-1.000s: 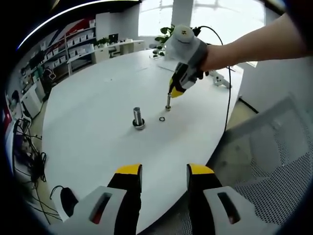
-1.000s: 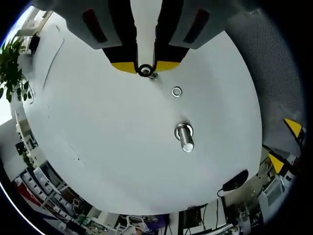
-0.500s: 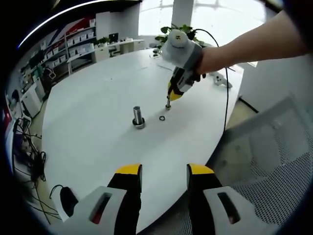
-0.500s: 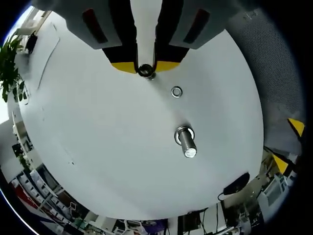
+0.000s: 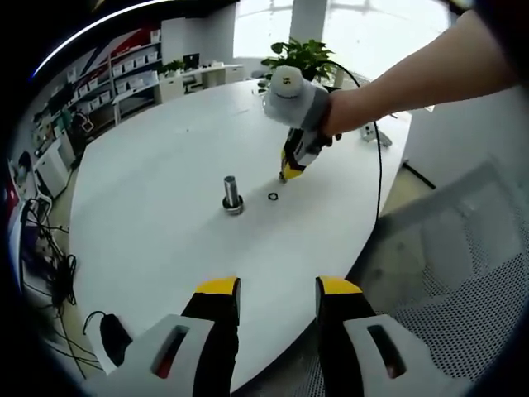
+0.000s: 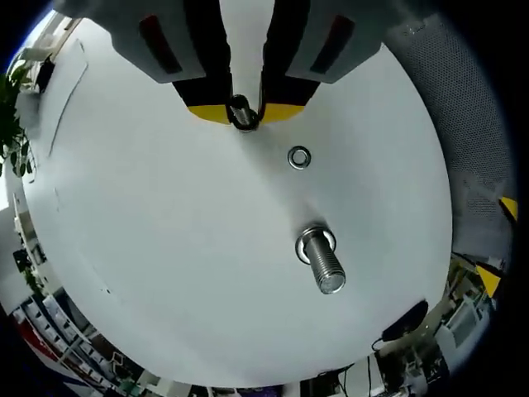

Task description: Place the washer onto the threaded stud by aligning its center hole with the stud, sliding it down to the base, and recovering from edge contact or off-axis alignment until the washer reaches the visible bottom stop.

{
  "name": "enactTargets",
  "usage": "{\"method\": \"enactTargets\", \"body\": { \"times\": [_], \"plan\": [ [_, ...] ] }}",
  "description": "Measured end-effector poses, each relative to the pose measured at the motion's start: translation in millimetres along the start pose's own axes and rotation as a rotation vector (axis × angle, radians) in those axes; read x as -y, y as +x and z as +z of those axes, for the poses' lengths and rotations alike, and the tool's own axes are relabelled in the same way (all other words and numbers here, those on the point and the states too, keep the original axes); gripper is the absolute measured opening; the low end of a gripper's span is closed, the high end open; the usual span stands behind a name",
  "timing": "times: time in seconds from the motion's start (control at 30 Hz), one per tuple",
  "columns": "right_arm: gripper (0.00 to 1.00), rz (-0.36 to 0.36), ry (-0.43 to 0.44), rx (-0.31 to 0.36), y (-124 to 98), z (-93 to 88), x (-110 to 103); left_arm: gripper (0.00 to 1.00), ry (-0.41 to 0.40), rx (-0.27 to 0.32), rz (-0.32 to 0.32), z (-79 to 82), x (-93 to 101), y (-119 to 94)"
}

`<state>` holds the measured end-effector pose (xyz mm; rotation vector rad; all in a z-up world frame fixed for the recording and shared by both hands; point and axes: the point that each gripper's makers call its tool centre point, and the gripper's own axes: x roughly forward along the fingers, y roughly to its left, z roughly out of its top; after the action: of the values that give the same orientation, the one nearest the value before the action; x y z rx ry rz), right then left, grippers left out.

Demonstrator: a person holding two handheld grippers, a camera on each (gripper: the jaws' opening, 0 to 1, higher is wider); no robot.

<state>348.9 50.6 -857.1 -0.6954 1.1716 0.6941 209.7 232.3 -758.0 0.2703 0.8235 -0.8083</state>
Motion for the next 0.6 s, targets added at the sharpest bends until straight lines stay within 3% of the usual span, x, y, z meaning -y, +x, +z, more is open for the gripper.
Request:
{"method": "enactTargets", "body": {
  "times": [0.6],
  "plan": [
    [0.18, 0.006, 0.025, -0.009, 0.1, -6.5, -4.1, 0.35, -0.002, 0.006, 0.0, 1.1, -0.4, -0.5]
  ]
}}
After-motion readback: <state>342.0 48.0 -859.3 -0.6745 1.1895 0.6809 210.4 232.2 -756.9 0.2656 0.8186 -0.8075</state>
